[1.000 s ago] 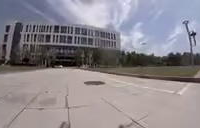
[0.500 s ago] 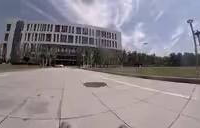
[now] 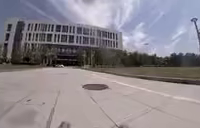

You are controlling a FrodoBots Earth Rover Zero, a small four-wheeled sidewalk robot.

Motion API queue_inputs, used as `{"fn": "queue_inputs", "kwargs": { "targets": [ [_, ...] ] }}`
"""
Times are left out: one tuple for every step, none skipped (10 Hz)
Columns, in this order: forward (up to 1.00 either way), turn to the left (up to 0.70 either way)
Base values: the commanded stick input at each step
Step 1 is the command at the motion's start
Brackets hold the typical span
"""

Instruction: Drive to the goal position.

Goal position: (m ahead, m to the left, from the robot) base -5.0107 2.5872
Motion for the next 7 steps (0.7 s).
{"fn": "queue_inputs", "kwargs": {
  "targets": [
    [0.7,0.0],
    [0.7,0.0],
    [0.7,0.0],
    [0.7,0.0],
    [0.7,0.0],
    [0.7,0.0],
    [0.7,0.0]
  ]
}}
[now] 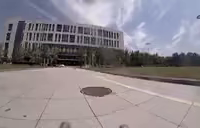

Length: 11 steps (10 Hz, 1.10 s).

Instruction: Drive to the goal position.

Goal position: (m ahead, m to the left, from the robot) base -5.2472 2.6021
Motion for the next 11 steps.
{"fn": "queue_inputs", "kwargs": {
  "targets": [
    [0.7,0.0],
    [0.7,0.0],
    [0.7,0.0],
    [0.7,0.0],
    [0.7,0.0],
    [0.7,0.0],
    [0.7,0.0],
    [0.7,0.0],
    [0.7,0.0],
    [0.7,0.0],
    [0.7,0.0]
  ]
}}
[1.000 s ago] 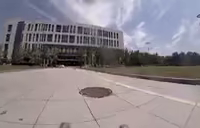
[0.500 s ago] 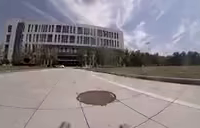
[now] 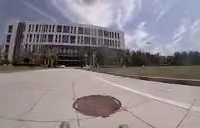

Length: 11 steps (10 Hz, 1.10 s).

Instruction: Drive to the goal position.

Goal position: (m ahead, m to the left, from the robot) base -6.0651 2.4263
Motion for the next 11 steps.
{"fn": "queue_inputs", "kwargs": {
  "targets": [
    [0.7,0.0],
    [0.7,0.0],
    [0.7,0.0],
    [0.7,0.0],
    [0.7,0.0],
    [0.7,0.0],
    [0.7,0.0],
    [0.7,0.0],
    [0.7,0.0],
    [0.7,0.0],
    [0.7,0.0]
  ]
}}
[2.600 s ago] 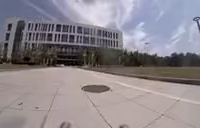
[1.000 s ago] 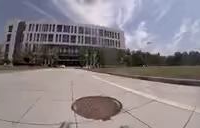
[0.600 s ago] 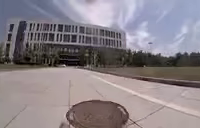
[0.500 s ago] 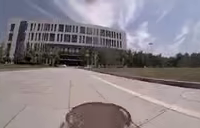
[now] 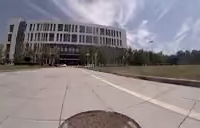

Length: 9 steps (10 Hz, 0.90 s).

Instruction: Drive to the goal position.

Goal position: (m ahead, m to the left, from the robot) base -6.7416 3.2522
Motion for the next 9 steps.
{"fn": "queue_inputs", "kwargs": {
  "targets": [
    [0.7,0.0],
    [0.7,0.0],
    [0.7,0.0],
    [0.7,0.0],
    [0.7,0.0],
    [0.7,0.0],
    [0.7,0.0],
    [0.7,0.0],
    [0.7,0.0]
  ]
}}
